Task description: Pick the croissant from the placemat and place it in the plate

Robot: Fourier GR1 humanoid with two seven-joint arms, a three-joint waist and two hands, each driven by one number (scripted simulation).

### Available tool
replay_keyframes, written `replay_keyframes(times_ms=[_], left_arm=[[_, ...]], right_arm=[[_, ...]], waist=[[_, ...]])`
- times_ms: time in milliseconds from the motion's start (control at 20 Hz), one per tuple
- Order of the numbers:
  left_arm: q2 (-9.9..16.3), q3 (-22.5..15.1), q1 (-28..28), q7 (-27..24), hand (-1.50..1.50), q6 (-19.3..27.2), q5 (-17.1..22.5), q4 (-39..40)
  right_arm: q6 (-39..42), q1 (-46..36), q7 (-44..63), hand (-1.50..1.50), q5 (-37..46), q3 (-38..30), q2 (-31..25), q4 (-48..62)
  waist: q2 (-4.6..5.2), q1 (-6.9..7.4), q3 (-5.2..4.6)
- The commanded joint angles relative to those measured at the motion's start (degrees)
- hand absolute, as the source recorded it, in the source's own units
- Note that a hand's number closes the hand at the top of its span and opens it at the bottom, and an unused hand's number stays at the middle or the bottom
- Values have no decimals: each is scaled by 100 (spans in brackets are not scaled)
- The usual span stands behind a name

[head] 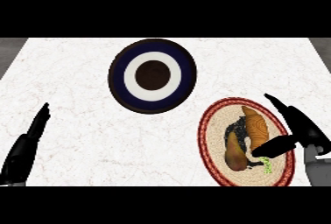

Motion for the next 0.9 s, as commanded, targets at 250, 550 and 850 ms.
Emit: replay_keyframes(times_ms=[250,550,850], left_arm=[[-1,369,365,351,0,-423,-102,-746],[-423,356,-210,398,0,-341,-492,-215],[-605,395,88,158,0,-391,-728,-402]], right_arm=[[163,-50,-447,-150,404,-271,251,588],[238,-185,-821,-150,777,-200,494,1084],[-51,-276,-1207,150,891,-388,735,1065]], waist=[[-5,13,0],[-2,-8,-1],[-4,-5,-1]])
